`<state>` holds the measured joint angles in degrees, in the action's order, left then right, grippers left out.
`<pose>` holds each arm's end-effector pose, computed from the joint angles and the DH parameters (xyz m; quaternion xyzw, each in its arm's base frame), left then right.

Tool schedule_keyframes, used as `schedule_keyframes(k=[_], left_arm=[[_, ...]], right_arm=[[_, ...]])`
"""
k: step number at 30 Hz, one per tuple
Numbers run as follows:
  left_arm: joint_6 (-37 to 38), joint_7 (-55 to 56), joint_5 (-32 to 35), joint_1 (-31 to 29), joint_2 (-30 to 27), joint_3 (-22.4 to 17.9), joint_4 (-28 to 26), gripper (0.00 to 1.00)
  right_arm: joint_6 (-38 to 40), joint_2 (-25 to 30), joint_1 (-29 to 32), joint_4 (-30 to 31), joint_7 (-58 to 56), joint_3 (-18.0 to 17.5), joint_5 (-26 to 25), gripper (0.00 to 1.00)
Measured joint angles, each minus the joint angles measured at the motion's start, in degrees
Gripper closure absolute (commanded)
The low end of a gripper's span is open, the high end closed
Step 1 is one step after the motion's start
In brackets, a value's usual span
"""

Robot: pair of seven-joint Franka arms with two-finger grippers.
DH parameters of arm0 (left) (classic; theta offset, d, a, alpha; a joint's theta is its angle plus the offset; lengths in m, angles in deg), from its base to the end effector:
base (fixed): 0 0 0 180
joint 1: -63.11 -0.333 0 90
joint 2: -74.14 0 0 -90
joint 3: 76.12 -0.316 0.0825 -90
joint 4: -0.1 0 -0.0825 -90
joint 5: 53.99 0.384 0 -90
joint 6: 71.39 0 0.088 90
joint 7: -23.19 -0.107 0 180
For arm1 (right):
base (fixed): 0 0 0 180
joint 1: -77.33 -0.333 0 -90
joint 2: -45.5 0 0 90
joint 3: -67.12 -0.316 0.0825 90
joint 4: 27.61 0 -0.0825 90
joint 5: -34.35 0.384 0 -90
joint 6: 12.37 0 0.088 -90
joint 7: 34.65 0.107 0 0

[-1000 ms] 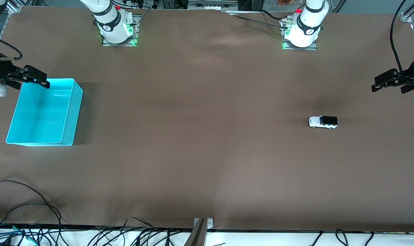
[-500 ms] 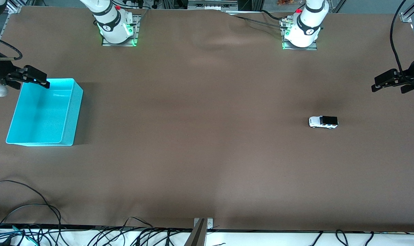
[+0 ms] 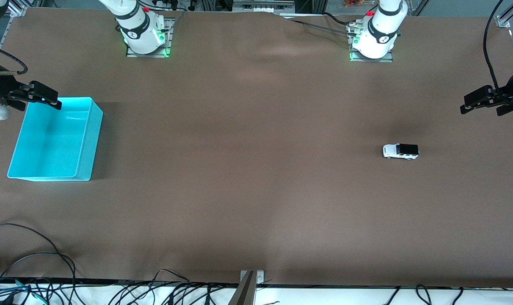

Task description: Wind and store white jeep toy

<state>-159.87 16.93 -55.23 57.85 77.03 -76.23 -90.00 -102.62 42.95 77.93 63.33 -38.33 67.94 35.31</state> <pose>0.5632 0.0505 0.5932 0.9991 -0.0076 -0.0381 0.0147 0.5665 -0.0121 0.5922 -0.9994 -0.0194 0.0279 0.0093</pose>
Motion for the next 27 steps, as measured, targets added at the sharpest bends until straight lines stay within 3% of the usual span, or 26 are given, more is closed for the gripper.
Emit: schedule_keyframes(k=[27], left_arm=[[0.3,0.5,0.0,0.0,0.7,-0.3,0.0,0.0]], right_arm=[[0.0,0.0,0.0,0.0,0.0,0.0,0.0,0.0]])
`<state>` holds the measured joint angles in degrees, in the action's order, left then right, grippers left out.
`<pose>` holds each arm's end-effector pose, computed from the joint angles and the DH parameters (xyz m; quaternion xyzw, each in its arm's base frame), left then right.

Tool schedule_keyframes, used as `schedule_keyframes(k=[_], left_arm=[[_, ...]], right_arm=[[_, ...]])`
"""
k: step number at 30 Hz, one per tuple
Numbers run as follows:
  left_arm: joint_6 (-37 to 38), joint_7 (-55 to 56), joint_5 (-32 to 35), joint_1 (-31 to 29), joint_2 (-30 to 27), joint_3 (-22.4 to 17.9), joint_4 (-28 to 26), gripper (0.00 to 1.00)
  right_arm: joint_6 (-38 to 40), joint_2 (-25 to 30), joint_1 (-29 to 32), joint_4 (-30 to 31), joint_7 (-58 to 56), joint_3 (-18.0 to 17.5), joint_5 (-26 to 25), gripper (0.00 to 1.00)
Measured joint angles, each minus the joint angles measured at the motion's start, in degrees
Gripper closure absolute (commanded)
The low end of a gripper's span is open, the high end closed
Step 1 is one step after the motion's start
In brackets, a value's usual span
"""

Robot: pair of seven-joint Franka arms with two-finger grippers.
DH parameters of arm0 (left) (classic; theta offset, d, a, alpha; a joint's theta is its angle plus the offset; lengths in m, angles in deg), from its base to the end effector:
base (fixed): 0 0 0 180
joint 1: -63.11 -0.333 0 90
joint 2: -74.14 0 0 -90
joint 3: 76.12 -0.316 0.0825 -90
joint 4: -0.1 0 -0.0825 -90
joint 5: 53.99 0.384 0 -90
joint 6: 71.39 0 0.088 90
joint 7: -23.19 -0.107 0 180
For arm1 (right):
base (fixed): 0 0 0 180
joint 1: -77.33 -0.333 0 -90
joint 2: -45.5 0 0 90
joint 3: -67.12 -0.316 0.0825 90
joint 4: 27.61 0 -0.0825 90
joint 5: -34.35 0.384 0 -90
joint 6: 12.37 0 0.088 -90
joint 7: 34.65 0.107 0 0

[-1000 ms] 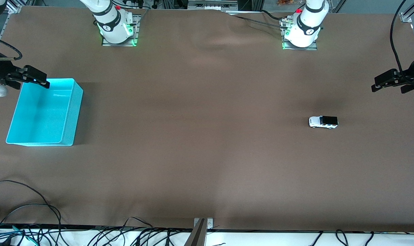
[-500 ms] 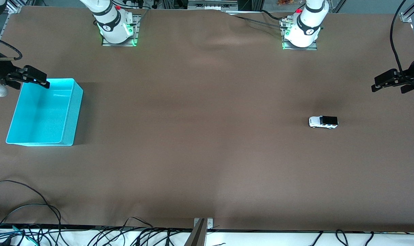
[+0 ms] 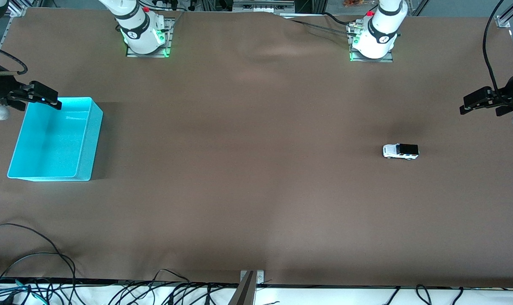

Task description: Wind and store white jeep toy

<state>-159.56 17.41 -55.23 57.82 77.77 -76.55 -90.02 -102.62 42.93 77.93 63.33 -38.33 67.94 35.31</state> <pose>0.5655 0.0541 0.5853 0.9988 -0.0003 -0.0474 0.0154 0.5666 -0.0121 0.5920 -0.9994 -0.0194 0.0281 0.0093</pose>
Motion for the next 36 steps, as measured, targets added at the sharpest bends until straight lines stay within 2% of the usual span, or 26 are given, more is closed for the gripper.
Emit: schedule_keyframes(k=[8,21,26,36], left_arm=[[0.1,10.3,0.0,-1.6,2.6,-0.4,-0.1,0.0],[-2.5,41.7,0.0,-1.8,6.9,-0.2,-0.9,0.0],[-6.3,56.1,0.0,-1.8,7.6,-0.2,-2.8,0.0],[-15.4,74.7,0.0,-1.8,8.3,-0.1,-10.7,0.0]], right_arm=[[0.0,0.0,0.0,0.0,0.0,0.0,0.0,0.0],[-0.3,0.0,0.0,0.0,0.0,0.0,0.0,0.0],[-0.3,0.0,0.0,0.0,0.0,0.0,0.0,0.0],[-0.3,0.0,0.0,0.0,0.0,0.0,0.0,0.0]])
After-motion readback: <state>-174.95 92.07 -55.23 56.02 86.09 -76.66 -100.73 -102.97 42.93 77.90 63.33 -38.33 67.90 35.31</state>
